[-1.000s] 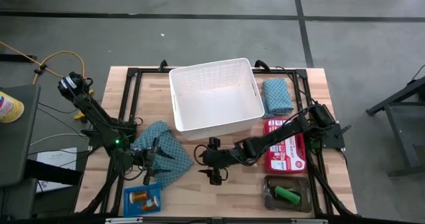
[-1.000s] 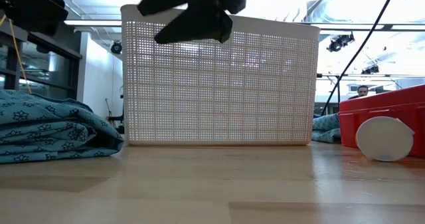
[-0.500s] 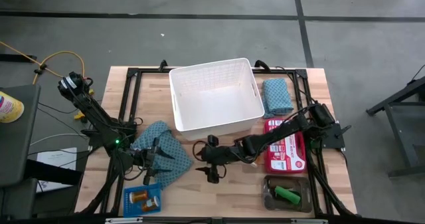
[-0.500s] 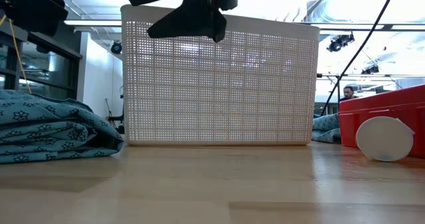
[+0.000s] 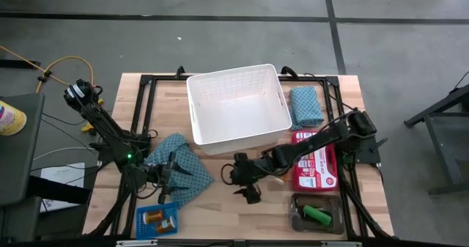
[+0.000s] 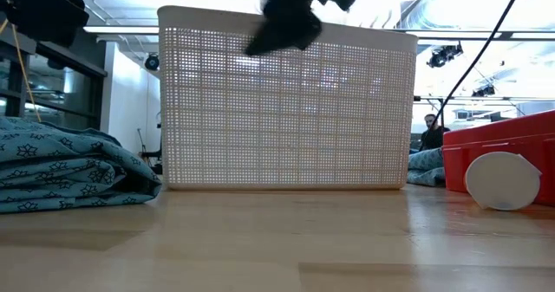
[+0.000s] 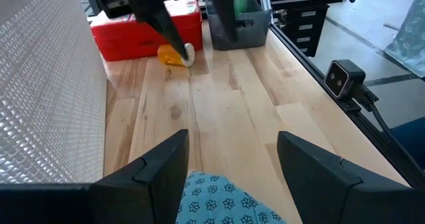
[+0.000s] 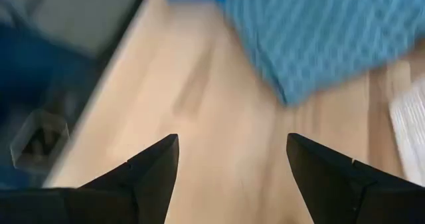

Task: Pick & place medical supplies in basket/bin
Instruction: Put the orange pill bottle into the blue bin

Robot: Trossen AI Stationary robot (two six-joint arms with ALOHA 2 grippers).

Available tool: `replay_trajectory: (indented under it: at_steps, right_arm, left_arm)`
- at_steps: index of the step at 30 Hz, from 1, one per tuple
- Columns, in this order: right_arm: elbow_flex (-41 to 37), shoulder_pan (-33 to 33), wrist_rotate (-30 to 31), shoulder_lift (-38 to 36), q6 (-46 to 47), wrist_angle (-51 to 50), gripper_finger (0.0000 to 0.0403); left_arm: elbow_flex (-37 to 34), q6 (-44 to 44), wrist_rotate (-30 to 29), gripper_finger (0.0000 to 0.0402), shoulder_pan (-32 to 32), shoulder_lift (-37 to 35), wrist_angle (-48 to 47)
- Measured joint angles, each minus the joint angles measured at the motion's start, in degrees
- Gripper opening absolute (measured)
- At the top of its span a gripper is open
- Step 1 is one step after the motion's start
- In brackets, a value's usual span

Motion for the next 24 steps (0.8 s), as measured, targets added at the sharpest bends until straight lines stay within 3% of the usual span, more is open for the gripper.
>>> replay_trajectory:
  at_steps: [7,12,24]
  right_arm:
    - [0.0,0.4,-2.1,-5.2,-8.5,-8.7,0.0267]
    - [0.1,2.0,-0.2,-8.2,-10.8,-14.9,0.0267]
    - [-2.4,6.1,-0.1,-8.2,-19.1,-24.7,0.0267]
  left_arm:
    - [0.0,0.0,0.0,0.0223,0.0,0.0,0.4]
    - [0.0,0.0,0.0,0.0223,0.0,0.0,0.7]
    - [0.0,0.0,0.0,0.0223,0.0,0.0,0.6]
